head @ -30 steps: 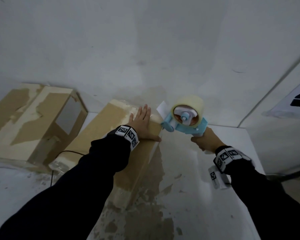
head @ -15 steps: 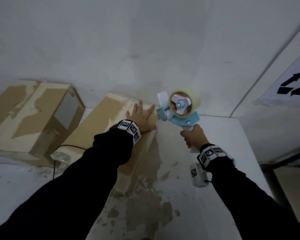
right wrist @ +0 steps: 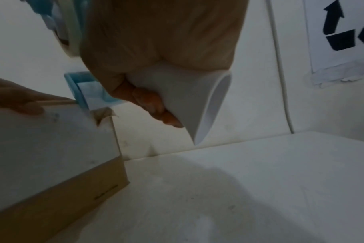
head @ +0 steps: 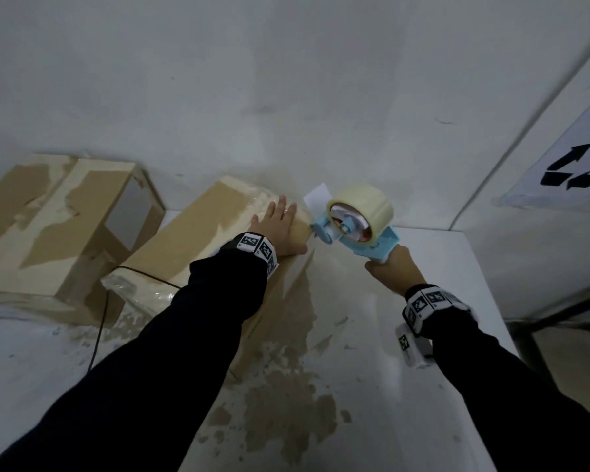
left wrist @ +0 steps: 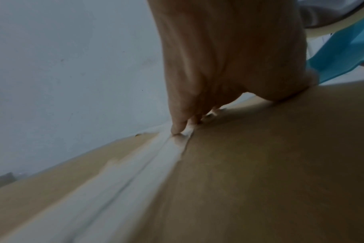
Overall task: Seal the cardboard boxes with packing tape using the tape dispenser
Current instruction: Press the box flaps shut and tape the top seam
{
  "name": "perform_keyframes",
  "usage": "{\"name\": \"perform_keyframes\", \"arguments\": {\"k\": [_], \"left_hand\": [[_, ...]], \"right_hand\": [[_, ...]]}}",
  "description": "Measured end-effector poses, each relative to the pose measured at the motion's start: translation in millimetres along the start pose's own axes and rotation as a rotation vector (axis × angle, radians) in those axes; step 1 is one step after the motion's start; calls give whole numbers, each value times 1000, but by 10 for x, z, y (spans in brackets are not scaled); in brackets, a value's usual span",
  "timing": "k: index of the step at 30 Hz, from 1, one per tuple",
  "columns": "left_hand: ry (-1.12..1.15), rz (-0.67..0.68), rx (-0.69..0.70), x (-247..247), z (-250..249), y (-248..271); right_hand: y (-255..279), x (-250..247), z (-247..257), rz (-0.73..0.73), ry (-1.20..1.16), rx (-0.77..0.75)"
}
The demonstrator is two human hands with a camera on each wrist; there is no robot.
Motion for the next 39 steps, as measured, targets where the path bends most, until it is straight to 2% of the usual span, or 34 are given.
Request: {"name": "perform_keyframes", "arguments": {"k": [4,10,16,25,27,32,35,39], "left_hand": [[-7,-12,6,8,5,-24],[-7,-23,5,28,4,-30],[-20,-29,1,11,-23,4],[7,-16,-5,9,-1,-6],[2,-6,-9,11,11,-13],[5,5,-8,26,-2,-14],[8,10,-13,25,5,-17],[10,13,-18,28,4,-16]], "right_hand": [[-125,-53,-43,69,32,-43],[-79,48,-121,48,-56,16],[144,232,-252,-12,-325,160],[310,523,-114,-46,-648,296],[340,596,-79,-13,-749,347],[376,583,-140,176,-1021,525],[321,525,-201,270,-1003,545],[170,412,-204,310,-861,475]]}}
Point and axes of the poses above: each hand's wrist, its own y-axis away from the middle knuckle, its own x-axis out of the palm, z = x × y, the point moved 8 cm from there along -y, towards the middle knuckle, and after that the axes turned 9 degrees about -x, right-handed, at the moved point
